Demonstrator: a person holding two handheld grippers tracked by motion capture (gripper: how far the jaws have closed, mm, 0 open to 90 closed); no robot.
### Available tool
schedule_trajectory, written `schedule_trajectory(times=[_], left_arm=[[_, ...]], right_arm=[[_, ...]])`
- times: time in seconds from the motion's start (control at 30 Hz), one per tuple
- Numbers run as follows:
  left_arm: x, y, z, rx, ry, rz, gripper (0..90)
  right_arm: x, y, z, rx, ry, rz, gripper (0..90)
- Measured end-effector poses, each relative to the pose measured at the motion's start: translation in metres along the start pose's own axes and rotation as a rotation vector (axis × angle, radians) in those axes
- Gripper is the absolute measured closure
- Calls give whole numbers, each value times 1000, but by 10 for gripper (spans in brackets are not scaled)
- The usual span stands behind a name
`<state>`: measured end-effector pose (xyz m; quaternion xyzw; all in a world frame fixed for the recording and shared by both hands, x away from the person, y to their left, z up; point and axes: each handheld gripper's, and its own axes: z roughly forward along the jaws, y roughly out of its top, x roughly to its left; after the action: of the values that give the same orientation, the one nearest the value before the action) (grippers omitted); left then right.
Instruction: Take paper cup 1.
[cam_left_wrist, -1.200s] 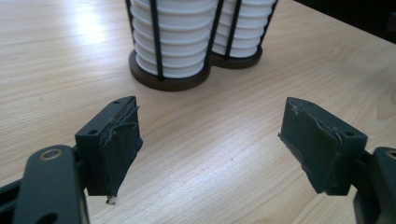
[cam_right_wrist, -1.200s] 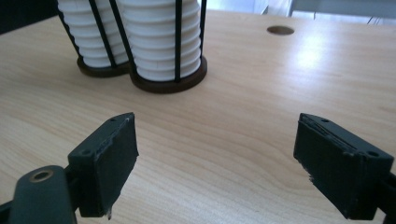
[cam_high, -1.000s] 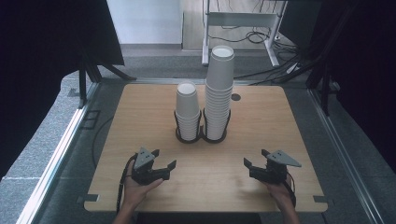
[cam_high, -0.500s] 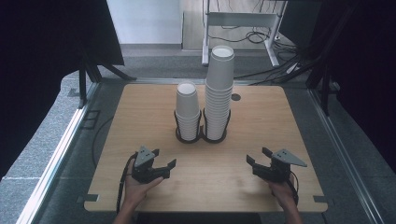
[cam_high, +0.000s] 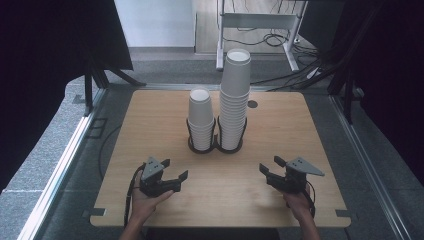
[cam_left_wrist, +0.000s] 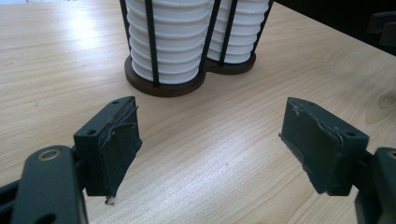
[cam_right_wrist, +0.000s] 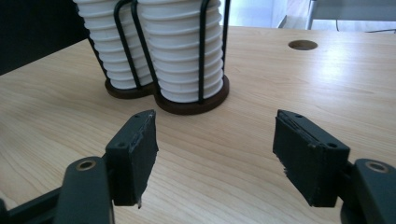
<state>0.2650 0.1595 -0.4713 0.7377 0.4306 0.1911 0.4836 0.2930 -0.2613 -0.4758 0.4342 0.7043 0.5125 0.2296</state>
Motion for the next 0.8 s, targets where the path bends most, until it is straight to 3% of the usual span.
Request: schedule_trajectory(times=[0.43,0.8], left_arm=[[-6,2,-1,4,7,22,194],[-8,1,3,24,13,26,193]], right_arm=[[17,9,12,-30,74,-7,367],[40,21,39,-20,148,-41,409]])
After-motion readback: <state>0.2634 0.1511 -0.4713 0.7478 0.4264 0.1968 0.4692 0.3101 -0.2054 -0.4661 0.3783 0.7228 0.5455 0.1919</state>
